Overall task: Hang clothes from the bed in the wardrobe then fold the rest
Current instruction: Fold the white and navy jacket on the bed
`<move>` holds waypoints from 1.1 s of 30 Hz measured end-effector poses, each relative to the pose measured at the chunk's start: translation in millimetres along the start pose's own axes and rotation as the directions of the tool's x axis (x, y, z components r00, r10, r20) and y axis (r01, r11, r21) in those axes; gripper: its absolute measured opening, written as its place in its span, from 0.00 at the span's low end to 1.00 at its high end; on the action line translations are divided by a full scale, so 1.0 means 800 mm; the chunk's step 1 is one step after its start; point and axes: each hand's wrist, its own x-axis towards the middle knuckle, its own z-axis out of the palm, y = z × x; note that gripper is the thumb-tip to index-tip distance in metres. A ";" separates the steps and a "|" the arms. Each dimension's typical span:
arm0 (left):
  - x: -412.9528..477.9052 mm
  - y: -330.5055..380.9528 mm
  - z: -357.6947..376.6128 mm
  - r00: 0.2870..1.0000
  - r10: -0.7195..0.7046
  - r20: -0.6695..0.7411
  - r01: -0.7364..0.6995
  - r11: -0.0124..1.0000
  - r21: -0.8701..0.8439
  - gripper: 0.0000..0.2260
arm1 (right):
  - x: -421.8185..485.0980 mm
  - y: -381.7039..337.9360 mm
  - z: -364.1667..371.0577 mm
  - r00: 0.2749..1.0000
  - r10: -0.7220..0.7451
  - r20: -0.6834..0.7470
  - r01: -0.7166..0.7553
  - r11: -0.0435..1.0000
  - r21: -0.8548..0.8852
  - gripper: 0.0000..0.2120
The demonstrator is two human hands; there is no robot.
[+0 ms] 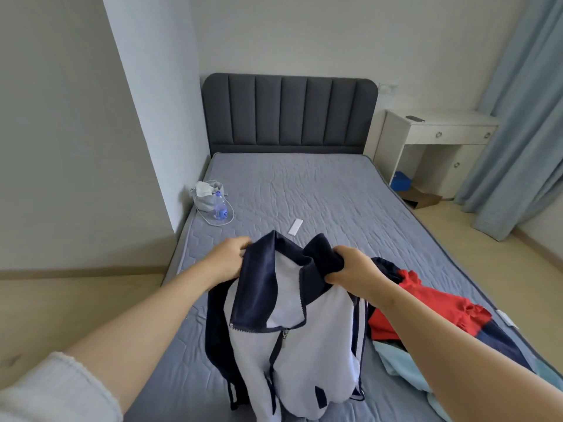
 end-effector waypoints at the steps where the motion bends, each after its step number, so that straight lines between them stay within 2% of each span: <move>1: 0.000 -0.004 0.000 0.995 -0.023 0.100 0.013 0.995 0.103 0.04 | -0.001 0.002 0.005 0.999 0.011 -0.034 -0.012 1.000 -0.016 0.06; 3: 0.000 -0.010 0.000 0.954 -0.164 0.250 0.087 0.952 0.292 0.05 | -0.001 0.004 0.017 0.992 0.036 -0.124 -0.037 0.999 -0.005 0.04; 4: -0.001 -0.014 0.000 0.944 -0.219 0.245 0.120 0.924 0.363 0.04 | -0.001 0.003 0.022 0.986 0.051 -0.159 -0.051 0.999 0.004 0.04; 7: 0.002 -0.027 -0.003 0.964 -0.266 -0.002 0.238 0.856 0.460 0.07 | -0.001 0.004 0.034 0.972 0.067 -0.226 -0.077 0.996 -0.036 0.10; 9: 0.001 -0.034 -0.005 0.953 -0.256 -0.165 0.303 0.844 0.442 0.05 | -0.004 0.006 0.037 0.965 0.048 -0.259 -0.103 0.973 -0.206 0.08; 11: 0.000 -0.041 -0.008 0.937 -0.259 -0.235 0.336 0.850 0.406 0.06 | -0.008 0.009 0.041 0.955 0.006 -0.297 -0.132 0.903 -0.408 0.05; 13: -0.002 -0.049 -0.009 0.928 -0.267 -0.261 0.352 0.857 0.377 0.07 | -0.011 0.010 0.044 0.941 -0.002 -0.338 -0.167 0.867 -0.469 0.07; 16: -0.007 -0.057 -0.010 0.909 -0.295 -0.293 0.383 0.869 0.314 0.07 | -0.012 0.003 0.049 0.908 0.095 -0.409 -0.256 0.897 -0.360 0.09; 19: -0.013 -0.055 -0.013 0.871 -0.410 -0.270 0.464 0.868 0.179 0.10 | -0.016 0.000 0.053 0.867 0.189 -0.461 -0.309 0.930 -0.199 0.10; 21: -0.019 -0.049 -0.012 0.819 -0.547 -0.175 0.548 0.835 -0.049 0.10 | -0.022 -0.002 0.056 0.868 0.268 -0.418 -0.286 0.958 0.021 0.11; 23: -0.032 -0.041 -0.007 0.770 -0.638 0.021 0.610 0.727 -0.315 0.09 | -0.033 -0.005 0.062 0.861 0.368 -0.352 -0.255 0.910 0.327 0.11; 25: -0.048 -0.041 0.003 0.793 -0.578 0.191 0.587 0.643 -0.492 0.10 | -0.047 -0.009 0.071 0.843 0.450 -0.295 -0.226 0.794 0.565 0.11; 27: -0.069 -0.044 0.014 0.862 -0.456 0.223 0.485 0.609 -0.628 0.09 | -0.061 -0.008 0.077 0.830 0.478 -0.287 -0.176 0.712 0.680 0.12; 28: -0.079 -0.045 0.019 0.900 -0.399 0.177 0.407 0.625 -0.666 0.08 | -0.068 -0.007 0.078 0.818 0.483 -0.313 -0.140 0.694 0.706 0.12; 30: -0.095 -0.043 0.030 0.947 -0.320 -0.014 0.224 0.694 -0.684 0.12 | -0.082 -0.004 0.073 0.780 0.467 -0.416 -0.059 0.717 0.694 0.12; 33: -0.116 -0.028 0.048 0.935 -0.236 -0.266 0.017 0.777 -0.629 0.09 | -0.109 0.001 0.055 0.705 0.410 -0.579 0.042 0.791 0.611 0.14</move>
